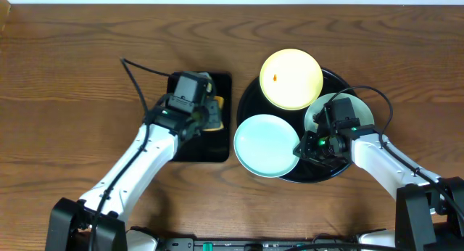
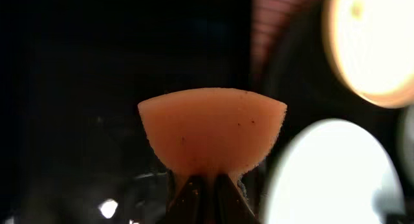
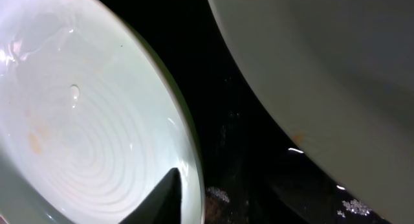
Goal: Clean dirty plates on tray and stack at the side
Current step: 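Move the sponge back over the black tray with the left gripper, then grasp the right green plate rim with the right gripper and lift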
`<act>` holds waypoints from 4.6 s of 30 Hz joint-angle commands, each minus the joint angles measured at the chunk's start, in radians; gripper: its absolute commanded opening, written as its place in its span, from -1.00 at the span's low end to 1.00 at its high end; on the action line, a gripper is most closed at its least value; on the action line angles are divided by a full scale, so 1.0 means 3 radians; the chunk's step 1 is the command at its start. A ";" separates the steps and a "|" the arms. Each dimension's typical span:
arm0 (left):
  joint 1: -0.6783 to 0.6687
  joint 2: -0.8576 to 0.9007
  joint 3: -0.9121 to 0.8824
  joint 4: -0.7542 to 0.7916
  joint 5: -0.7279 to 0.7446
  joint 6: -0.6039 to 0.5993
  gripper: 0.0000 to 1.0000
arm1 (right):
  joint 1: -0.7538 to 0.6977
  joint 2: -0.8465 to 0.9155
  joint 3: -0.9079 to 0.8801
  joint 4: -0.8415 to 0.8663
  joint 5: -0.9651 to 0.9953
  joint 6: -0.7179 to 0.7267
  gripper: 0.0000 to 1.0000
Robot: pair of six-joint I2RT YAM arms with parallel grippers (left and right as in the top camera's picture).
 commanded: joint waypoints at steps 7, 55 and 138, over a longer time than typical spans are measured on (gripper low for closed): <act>0.0285 0.0381 -0.0067 -0.0014 -0.0228 0.0039 -0.85 | 0.0108 0.0050 -0.0024 0.0207 0.0099 -0.0003 -0.76; 0.0284 0.0492 -0.0067 -0.0006 -0.0239 0.0041 -0.85 | 0.1345 -0.1261 0.0277 0.0752 0.3782 -0.2134 -0.98; 0.0284 0.0492 -0.0067 -0.0019 -0.0238 0.0039 -0.85 | 0.0214 -0.1319 0.0388 0.0212 0.1943 -0.1184 -0.97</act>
